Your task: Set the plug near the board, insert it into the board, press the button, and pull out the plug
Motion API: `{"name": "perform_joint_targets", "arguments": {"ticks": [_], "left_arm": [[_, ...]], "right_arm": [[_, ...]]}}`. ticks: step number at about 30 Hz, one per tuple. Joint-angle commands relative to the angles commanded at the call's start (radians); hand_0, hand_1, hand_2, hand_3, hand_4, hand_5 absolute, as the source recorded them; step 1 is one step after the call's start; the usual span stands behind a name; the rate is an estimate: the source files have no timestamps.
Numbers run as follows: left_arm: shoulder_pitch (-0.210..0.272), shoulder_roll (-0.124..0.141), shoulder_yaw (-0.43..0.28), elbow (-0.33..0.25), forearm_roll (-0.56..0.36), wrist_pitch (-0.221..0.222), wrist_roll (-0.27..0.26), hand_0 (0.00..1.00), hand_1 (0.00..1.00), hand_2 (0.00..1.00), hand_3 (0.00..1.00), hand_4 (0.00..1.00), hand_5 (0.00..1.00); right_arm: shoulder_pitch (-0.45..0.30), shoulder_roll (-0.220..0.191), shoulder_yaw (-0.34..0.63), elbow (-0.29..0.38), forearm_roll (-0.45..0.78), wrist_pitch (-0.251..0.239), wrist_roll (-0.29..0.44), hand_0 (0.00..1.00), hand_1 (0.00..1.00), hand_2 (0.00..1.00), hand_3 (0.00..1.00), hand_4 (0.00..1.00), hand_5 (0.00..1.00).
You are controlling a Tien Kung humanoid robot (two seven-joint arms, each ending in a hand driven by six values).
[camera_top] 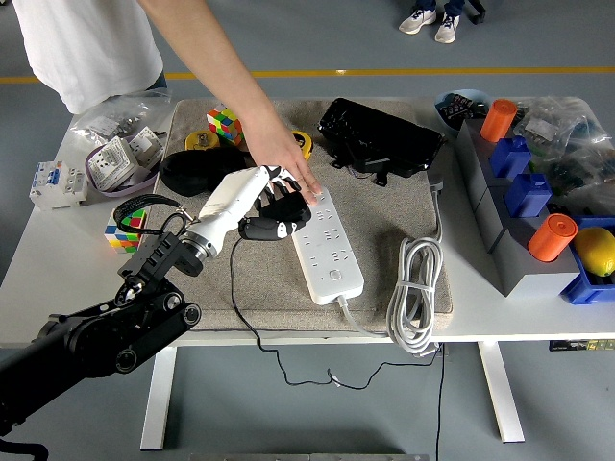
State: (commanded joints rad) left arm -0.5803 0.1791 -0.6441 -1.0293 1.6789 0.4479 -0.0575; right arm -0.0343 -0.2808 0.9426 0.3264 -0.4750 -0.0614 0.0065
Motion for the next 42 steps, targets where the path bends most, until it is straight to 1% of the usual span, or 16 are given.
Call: {"name": "perform_joint_targets", "arguments": {"ticks": [1,2,4,5,8,10,17,18,23,24,29,30,35,36,41,42], "left_arm": [[0.005,0.007,-0.007,-0.003,0.001,0.0,-0.002,0.245,0.376,0.399,0.536,0.76,0.002],[0.015,0.023,-0.019,-0.009,0.002,-0.001,-0.006,0.245,0.376,0.399,0.536,0.76,0.002],[0.027,0.043,-0.028,-0.014,0.002,-0.003,-0.01,0.245,0.376,0.399,0.536,0.76,0.002],[0.028,0.046,-0.028,-0.014,0.001,-0.003,-0.011,0.245,0.376,0.399,0.536,0.76,0.002],[0.051,0.074,-0.027,-0.012,-0.006,-0.01,-0.013,0.248,0.383,0.405,0.538,0.762,0.002],[0.059,0.083,-0.022,-0.008,-0.008,-0.012,-0.015,0.248,0.383,0.405,0.538,0.762,0.002],[0.066,0.082,-0.003,0.025,-0.007,-0.014,-0.018,0.255,0.387,0.416,0.541,0.759,0.002],[0.066,0.081,-0.002,0.032,-0.008,-0.015,-0.019,0.26,0.404,0.445,0.547,0.764,0.002],[0.067,0.081,0.002,0.051,-0.007,-0.019,-0.019,0.26,0.404,0.445,0.547,0.764,0.002],[0.068,0.082,0.003,0.051,-0.007,-0.019,-0.02,0.271,0.426,0.47,0.552,0.766,0.002],[0.071,0.082,0.006,0.055,-0.007,-0.021,-0.021,0.271,0.426,0.47,0.552,0.766,0.002],[0.071,0.082,0.005,0.055,-0.006,-0.022,-0.02,0.287,0.475,0.511,0.564,0.766,0.002],[0.072,0.083,0.002,0.053,-0.007,-0.027,-0.022,0.287,0.475,0.511,0.564,0.766,0.002],[0.072,0.083,-0.001,0.051,-0.009,-0.029,-0.023,0.326,0.505,0.543,0.573,0.8,0.007],[0.075,0.084,-0.009,0.047,-0.008,-0.037,-0.021,0.326,0.505,0.543,0.573,0.8,0.007],[0.076,0.085,-0.011,0.047,-0.007,-0.041,-0.019,0.361,0.545,0.57,0.594,0.949,0.147]], "right_arm": [[0.0,0.0,0.0,0.0,0.0,0.0,0.0,0.671,0.685,0.68,0.582,0.998,0.559],[-0.001,0.0,0.001,0.0,-0.001,0.0,0.0,0.671,0.685,0.68,0.582,0.998,0.559],[-0.001,-0.001,0.0,0.0,-0.001,0.0,0.0,0.671,0.685,0.68,0.582,0.998,0.559],[-0.001,-0.001,0.0,0.0,-0.001,0.0,0.0,0.671,0.685,0.68,0.582,0.998,0.559],[-0.001,-0.001,0.0,0.001,-0.003,0.001,0.0,0.672,0.686,0.68,0.582,0.998,0.559],[0.001,-0.002,0.0,0.001,-0.003,0.001,0.001,0.672,0.686,0.68,0.582,0.998,0.559],[0.004,-0.004,0.0,0.002,-0.004,0.001,0.001,0.672,0.685,0.68,0.582,0.998,0.559],[0.005,-0.005,-0.001,0.002,-0.004,0.001,0.001,0.672,0.685,0.68,0.582,0.998,0.56],[0.003,-0.007,-0.006,0.002,-0.002,0.001,0.002,0.672,0.685,0.68,0.582,0.998,0.56],[0.003,-0.007,-0.007,0.002,-0.002,0.001,0.002,0.672,0.685,0.68,0.582,0.998,0.56],[0.0,-0.007,-0.011,0.002,-0.001,0.001,0.002,0.672,0.685,0.68,0.582,0.998,0.56],[0.0,-0.006,-0.01,0.002,-0.001,0.002,0.002,0.672,0.685,0.68,0.582,0.998,0.561],[0.0,-0.006,-0.002,0.003,-0.003,0.002,0.002,0.672,0.685,0.68,0.582,0.998,0.561],[0.0,-0.005,0.0,0.003,-0.004,0.002,0.002,0.672,0.685,0.68,0.582,0.998,0.561],[-0.003,-0.005,0.003,0.004,-0.004,0.002,0.002,0.672,0.685,0.68,0.582,0.998,0.561],[-0.004,-0.004,0.004,0.004,-0.004,0.002,0.002,0.672,0.685,0.68,0.582,0.998,0.561]]}}
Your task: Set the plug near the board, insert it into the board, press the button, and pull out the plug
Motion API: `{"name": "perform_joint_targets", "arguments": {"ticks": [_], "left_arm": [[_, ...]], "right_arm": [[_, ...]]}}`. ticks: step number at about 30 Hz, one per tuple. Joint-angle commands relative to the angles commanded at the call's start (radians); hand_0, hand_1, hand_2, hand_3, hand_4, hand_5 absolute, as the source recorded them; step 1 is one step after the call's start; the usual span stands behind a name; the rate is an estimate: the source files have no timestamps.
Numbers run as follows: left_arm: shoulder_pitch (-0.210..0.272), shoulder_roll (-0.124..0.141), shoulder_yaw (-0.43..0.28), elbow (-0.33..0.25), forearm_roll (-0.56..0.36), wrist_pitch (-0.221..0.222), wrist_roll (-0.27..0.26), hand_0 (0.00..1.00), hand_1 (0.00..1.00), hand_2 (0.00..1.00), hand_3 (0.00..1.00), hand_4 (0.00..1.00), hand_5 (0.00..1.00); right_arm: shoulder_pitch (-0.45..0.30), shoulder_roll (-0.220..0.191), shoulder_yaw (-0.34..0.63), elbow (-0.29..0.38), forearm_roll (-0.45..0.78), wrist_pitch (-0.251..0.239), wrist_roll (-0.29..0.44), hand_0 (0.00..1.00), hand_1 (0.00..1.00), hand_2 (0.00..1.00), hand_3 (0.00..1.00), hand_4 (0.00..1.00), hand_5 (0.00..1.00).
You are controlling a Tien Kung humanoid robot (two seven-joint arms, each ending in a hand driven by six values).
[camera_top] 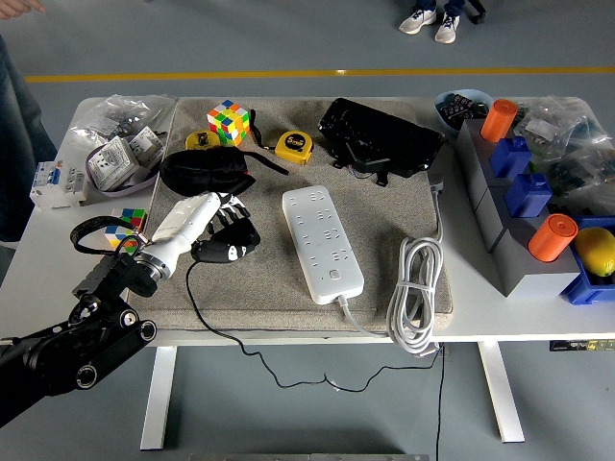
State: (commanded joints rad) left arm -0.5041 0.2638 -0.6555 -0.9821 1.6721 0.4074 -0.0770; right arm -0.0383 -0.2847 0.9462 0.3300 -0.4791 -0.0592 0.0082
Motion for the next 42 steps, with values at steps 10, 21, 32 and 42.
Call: {"name": "perform_joint_targets", "arguments": {"ticks": [10,21,32,42], "left_arm": [[0.009,0.006,-0.013,-0.007,0.007,-0.018,0.005,0.37,0.564,0.578,0.604,0.978,0.165],[0.024,0.018,-0.044,-0.038,0.002,-0.031,0.005,0.406,0.603,0.631,0.677,0.998,0.273],[0.055,0.026,-0.138,-0.11,-0.064,-0.01,-0.044,0.504,0.673,0.706,0.708,0.998,0.427],[0.093,0.004,-0.273,-0.095,-0.399,0.033,-0.185,0.494,0.641,0.643,0.684,0.997,0.472]], "right_arm": [[-0.002,0.002,0.011,0.004,-0.007,0.0,0.0,0.671,0.685,0.68,0.582,0.998,0.56],[-0.003,0.003,0.015,0.004,-0.009,0.001,0.0,0.671,0.685,0.68,0.582,0.998,0.559],[0.0,0.004,0.01,0.0,-0.003,0.001,0.0,0.672,0.685,0.68,0.582,0.998,0.557],[0.009,0.003,-0.009,-0.009,0.011,-0.006,-0.005,0.672,0.685,0.68,0.581,0.998,0.56]]}}
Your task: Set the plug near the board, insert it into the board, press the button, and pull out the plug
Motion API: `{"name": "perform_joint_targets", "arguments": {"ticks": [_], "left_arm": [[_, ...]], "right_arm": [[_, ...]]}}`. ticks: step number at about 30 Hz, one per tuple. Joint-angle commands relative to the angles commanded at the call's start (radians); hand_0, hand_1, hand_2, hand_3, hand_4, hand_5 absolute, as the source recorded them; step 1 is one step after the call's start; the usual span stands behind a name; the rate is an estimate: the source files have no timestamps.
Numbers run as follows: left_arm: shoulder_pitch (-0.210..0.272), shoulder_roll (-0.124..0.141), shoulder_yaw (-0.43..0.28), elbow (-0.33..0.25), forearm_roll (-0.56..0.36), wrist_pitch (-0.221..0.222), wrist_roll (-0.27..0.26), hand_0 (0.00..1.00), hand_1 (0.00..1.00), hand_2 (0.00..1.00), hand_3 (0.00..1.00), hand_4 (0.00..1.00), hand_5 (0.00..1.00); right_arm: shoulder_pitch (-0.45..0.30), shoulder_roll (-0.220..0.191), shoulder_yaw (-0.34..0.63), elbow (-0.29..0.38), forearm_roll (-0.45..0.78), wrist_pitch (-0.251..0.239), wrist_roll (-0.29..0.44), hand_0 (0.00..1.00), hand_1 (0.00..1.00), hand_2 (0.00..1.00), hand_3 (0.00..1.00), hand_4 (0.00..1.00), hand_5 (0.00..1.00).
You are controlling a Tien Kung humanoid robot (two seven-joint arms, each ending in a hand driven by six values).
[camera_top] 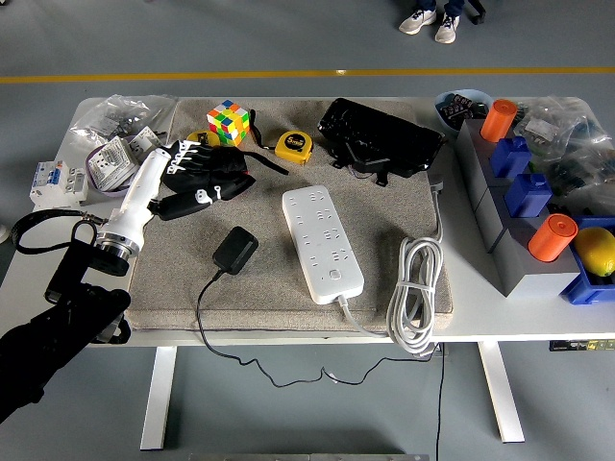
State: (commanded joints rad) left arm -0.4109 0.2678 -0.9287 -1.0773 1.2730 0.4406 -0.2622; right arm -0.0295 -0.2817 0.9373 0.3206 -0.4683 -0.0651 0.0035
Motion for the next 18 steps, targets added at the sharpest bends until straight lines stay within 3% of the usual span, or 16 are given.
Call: {"name": "perform_joint_targets", "arguments": {"ticks": [9,18], "left_arm": [[0.044,-0.018,-0.134,0.022,-0.153,-0.02,-0.037,0.471,0.613,0.609,0.635,0.951,0.431],[0.061,-0.019,-0.18,0.036,-0.276,-0.038,-0.054,0.442,0.579,0.572,0.595,0.9,0.381]], "right_arm": [[0.01,0.0,-0.027,-0.011,0.02,-0.004,-0.004,0.67,0.685,0.68,0.58,0.998,0.562],[0.017,0.002,-0.034,-0.011,0.019,-0.006,-0.009,0.666,0.684,0.68,0.58,0.998,0.563]]}}
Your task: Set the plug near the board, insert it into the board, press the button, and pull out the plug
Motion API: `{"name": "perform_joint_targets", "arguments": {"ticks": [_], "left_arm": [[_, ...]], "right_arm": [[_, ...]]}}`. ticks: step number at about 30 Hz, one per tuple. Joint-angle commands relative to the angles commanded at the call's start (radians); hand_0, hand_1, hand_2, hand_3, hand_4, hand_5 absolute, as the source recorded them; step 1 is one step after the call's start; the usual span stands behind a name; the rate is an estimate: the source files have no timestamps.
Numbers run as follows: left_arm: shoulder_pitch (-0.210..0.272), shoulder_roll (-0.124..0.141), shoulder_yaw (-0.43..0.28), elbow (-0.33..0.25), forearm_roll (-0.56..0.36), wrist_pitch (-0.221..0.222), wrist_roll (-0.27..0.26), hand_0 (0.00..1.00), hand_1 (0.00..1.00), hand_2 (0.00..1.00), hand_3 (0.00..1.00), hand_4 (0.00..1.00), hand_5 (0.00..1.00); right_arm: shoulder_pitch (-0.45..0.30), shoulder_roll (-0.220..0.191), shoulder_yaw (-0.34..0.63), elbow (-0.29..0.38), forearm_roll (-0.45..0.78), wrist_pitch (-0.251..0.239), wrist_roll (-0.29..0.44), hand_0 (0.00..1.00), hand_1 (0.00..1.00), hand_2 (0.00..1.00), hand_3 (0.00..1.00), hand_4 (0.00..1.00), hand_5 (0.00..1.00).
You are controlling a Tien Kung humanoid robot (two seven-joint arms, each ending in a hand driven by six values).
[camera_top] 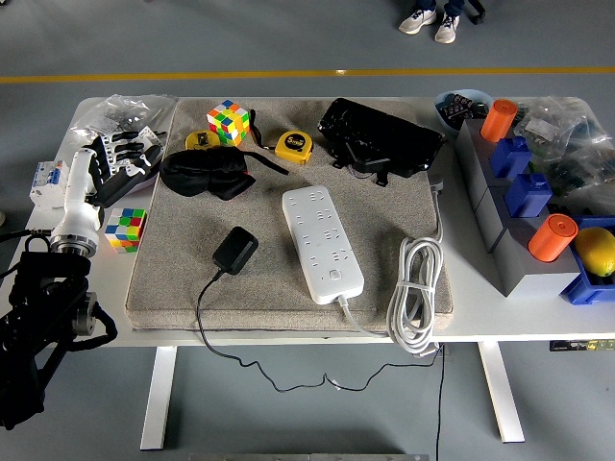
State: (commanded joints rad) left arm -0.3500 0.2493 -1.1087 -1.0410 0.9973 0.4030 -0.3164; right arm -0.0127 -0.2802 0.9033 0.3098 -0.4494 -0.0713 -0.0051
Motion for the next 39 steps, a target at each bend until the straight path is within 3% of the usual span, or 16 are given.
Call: {"name": "perform_joint_targets", "arguments": {"ticks": [18,39], "left_arm": [[0.016,-0.005,-0.021,-0.003,-0.012,-0.012,-0.012,0.433,0.567,0.57,0.592,0.866,0.354],[0.035,0.002,-0.139,0.001,-0.017,-0.017,-0.013,0.432,0.569,0.572,0.591,0.856,0.353]], "right_arm": [[-0.009,0.002,0.003,0.0,0.002,-0.002,0.002,0.665,0.684,0.679,0.579,0.998,0.568],[-0.011,0.003,0.01,0.001,-0.001,-0.002,0.002,0.664,0.684,0.679,0.579,0.998,0.568]]}}
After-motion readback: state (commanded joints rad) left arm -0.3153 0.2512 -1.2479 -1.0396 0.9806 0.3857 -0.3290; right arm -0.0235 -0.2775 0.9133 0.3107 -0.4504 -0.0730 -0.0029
